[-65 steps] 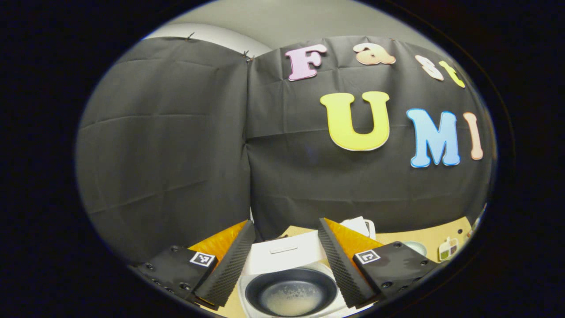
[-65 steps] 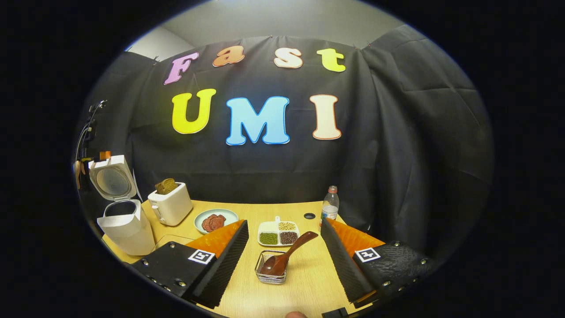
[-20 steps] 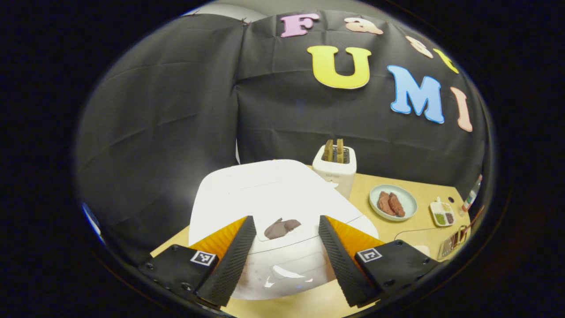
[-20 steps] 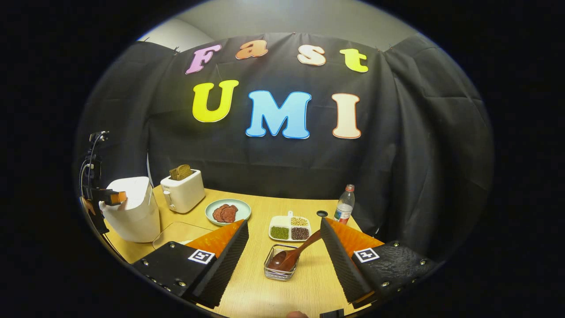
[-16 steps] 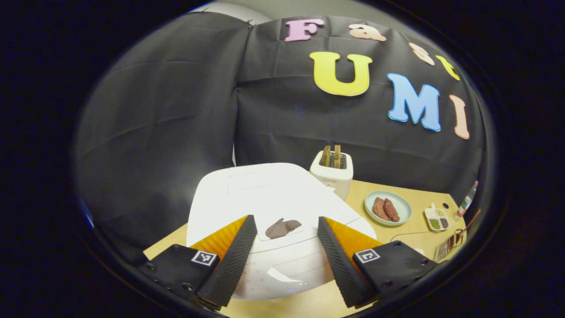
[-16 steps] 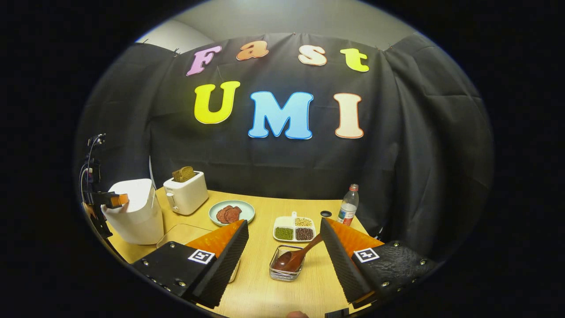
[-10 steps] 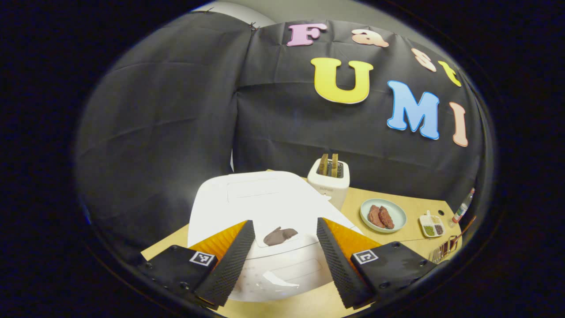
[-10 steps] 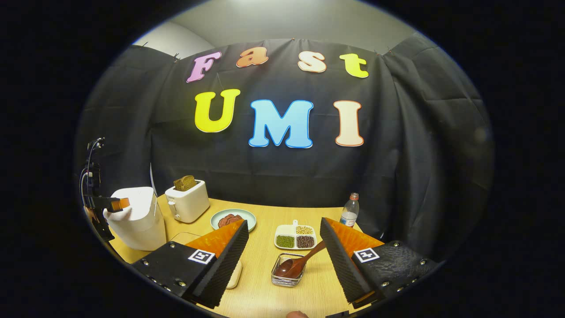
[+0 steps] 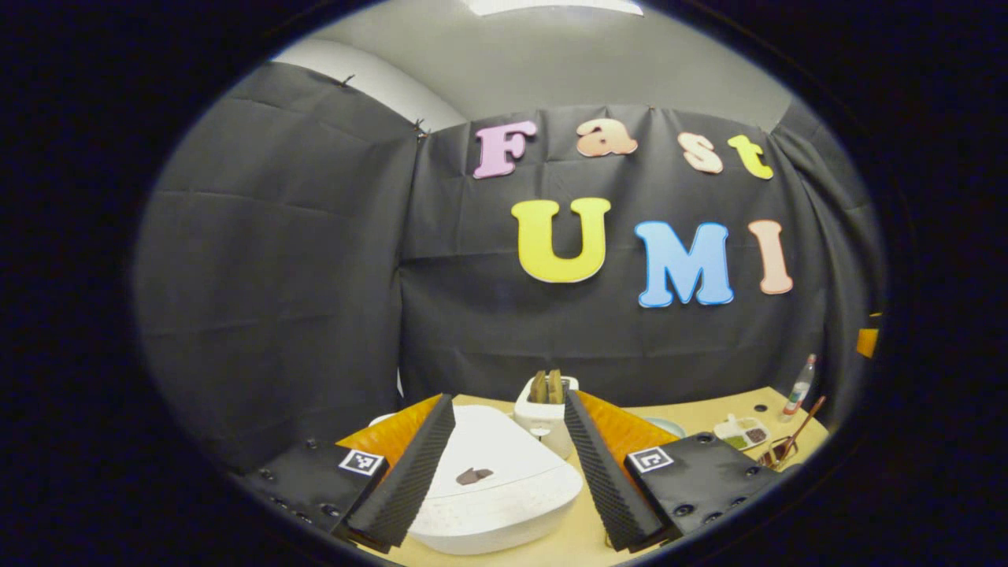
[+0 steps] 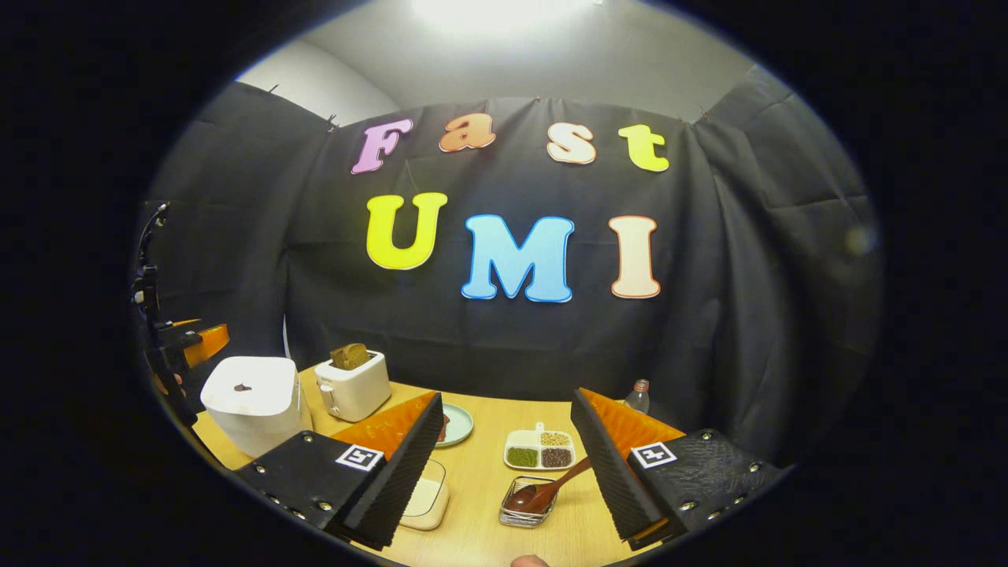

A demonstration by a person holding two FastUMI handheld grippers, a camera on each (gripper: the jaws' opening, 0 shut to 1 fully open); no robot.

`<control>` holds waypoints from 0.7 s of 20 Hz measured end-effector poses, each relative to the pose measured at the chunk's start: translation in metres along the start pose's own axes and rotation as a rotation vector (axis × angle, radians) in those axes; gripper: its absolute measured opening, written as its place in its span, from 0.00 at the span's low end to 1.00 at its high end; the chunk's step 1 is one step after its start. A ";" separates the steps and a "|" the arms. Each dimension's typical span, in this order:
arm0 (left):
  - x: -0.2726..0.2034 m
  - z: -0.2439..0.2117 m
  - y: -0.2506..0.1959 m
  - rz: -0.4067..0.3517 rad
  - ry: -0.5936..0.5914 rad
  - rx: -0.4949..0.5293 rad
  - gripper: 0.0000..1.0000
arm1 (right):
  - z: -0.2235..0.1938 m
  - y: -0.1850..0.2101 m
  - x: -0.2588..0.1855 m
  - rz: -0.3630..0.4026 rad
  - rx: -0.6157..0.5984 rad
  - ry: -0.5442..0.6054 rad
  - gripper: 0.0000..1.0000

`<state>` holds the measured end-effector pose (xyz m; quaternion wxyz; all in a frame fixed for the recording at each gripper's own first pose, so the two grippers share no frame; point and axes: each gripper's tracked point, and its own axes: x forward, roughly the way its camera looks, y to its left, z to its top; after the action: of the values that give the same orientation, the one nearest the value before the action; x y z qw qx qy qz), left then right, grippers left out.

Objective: Close the left gripper, press the button to open the rice cooker; take a wooden spoon from the chopstick holder with the right hand, scoop a spoonful of rice and pour it into the rice cooker, then put the wooden spoon back into the chopstick holder.

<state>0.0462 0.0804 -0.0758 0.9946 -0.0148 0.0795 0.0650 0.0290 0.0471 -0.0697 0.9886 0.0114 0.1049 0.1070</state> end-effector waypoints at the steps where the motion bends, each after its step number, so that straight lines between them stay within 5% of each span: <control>1: -0.006 0.004 -0.006 -0.012 -0.020 -0.001 0.96 | 0.002 0.002 -0.002 0.004 -0.006 -0.016 0.99; 14: -0.062 0.045 -0.063 -0.172 -0.152 0.050 0.98 | 0.005 -0.021 -0.021 -0.094 0.052 -0.088 0.99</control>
<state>0.0014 0.0115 -0.0202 0.9997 0.0083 0.0040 -0.0215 0.0143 0.0223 -0.0611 0.9956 0.0370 0.0643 0.0569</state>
